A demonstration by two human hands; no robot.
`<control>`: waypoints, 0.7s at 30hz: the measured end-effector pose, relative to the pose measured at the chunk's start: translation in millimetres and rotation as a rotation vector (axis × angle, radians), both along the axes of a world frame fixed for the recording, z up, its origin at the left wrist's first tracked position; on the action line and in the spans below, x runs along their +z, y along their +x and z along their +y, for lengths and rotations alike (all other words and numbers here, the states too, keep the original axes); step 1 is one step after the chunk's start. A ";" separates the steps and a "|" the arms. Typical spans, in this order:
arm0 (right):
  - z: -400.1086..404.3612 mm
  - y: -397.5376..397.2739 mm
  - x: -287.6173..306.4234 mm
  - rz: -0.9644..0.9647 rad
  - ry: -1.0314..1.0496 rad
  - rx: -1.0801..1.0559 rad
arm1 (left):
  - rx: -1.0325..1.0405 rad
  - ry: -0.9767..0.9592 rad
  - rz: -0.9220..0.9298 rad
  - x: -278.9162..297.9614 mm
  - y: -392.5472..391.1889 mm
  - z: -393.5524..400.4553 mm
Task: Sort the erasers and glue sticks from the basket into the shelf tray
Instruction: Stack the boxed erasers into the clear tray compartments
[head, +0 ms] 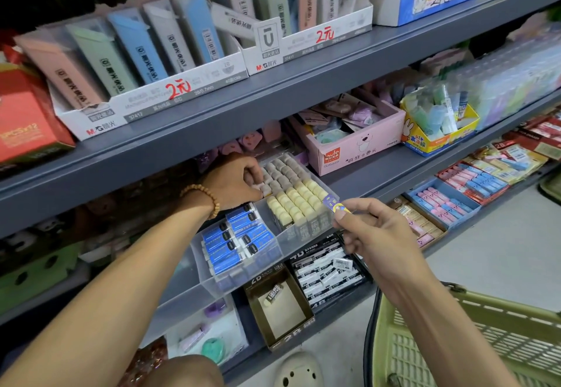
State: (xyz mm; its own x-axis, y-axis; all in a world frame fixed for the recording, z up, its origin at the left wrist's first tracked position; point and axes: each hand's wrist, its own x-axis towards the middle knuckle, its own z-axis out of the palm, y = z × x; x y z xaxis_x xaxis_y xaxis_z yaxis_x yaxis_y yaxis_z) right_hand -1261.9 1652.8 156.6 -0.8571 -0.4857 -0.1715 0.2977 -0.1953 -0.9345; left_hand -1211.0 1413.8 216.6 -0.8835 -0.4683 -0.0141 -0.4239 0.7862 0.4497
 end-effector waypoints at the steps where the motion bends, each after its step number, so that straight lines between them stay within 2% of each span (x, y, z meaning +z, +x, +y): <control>1: 0.6 -0.1 -0.1 0.005 0.004 0.009 | 0.004 0.000 0.000 -0.3 0.2 -0.2; 9: 3.2 -0.2 0.1 0.017 0.039 -0.009 | -0.034 0.058 0.031 -2.6 0.5 -6.3; 17: 2.7 1.0 7.0 -0.015 0.013 -0.044 | -0.039 0.022 0.014 -5.7 2.6 -9.2; 21: 0.2 0.2 19.9 0.082 0.022 -0.018 | -0.011 0.087 0.134 1.0 10.0 -2.8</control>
State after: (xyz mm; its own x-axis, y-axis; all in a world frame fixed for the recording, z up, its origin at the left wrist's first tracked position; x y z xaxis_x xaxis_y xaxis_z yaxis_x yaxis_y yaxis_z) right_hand -1261.8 1653.0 176.5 -0.8775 -0.4666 -0.1110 0.2168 -0.1793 -0.9596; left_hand -1201.0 1411.0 217.6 -0.8854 -0.4603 0.0645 -0.3466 0.7463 0.5683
